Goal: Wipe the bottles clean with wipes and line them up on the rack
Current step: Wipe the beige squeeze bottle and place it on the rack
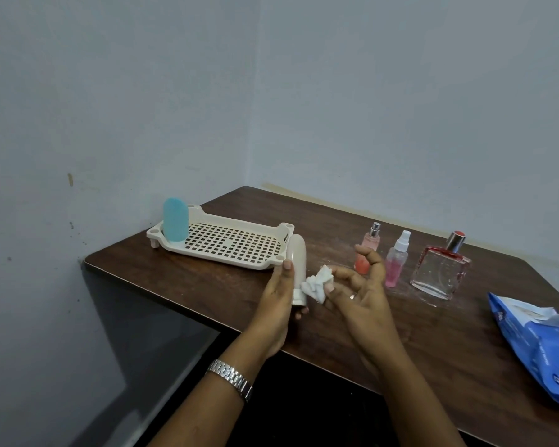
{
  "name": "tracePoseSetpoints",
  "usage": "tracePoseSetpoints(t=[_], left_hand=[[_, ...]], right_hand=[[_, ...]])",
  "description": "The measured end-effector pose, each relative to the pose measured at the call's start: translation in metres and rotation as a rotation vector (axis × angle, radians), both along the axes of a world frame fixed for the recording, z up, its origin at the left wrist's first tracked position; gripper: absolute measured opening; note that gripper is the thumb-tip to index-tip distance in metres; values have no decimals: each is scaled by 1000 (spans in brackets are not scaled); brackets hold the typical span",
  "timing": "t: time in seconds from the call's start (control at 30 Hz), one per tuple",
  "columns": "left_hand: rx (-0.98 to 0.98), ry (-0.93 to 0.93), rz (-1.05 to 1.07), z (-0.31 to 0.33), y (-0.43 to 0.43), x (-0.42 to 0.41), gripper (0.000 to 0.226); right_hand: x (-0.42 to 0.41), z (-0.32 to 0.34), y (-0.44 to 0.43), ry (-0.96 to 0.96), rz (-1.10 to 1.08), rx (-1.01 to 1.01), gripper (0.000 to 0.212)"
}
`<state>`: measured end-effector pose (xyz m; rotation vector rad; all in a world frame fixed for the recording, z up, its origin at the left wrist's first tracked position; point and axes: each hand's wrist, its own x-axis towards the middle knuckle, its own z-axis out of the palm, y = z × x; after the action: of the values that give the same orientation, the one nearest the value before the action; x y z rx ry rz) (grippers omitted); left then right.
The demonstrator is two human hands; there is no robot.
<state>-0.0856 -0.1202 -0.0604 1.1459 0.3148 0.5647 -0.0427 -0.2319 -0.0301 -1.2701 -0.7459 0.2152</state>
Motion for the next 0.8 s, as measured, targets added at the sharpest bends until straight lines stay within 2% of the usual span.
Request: tracePoseSetpoints(t=[0.17,0.3,0.37,0.5,0.63,0.77,0.8], left_hand=[[14,0,-40,-4,3,3,77],[-91,-23,-59,0,5,2,69],[-100,-41,-89,1,5,2,74],[-78,-56,-157,-1,8,-1,83],[-85,-29,-169,-3,10,-1,94],[-87,-14,-115,-1,8,-1,70],[-105,-11,-104,1,8,-2,70]], right_hand=[[-8,1,15,-407,-242,-145,57],[-21,-9,25,-674,-283,-300,57],[-25,-16,24,-777,-291,-382,53],[-30,-22,20,-843,-287,-433,36],[-34,-27,13,-841,-258,-468,41],[-27,-27,9,-753,-180,-466,42],[-24,-25,7,-733,-166,-455,40]])
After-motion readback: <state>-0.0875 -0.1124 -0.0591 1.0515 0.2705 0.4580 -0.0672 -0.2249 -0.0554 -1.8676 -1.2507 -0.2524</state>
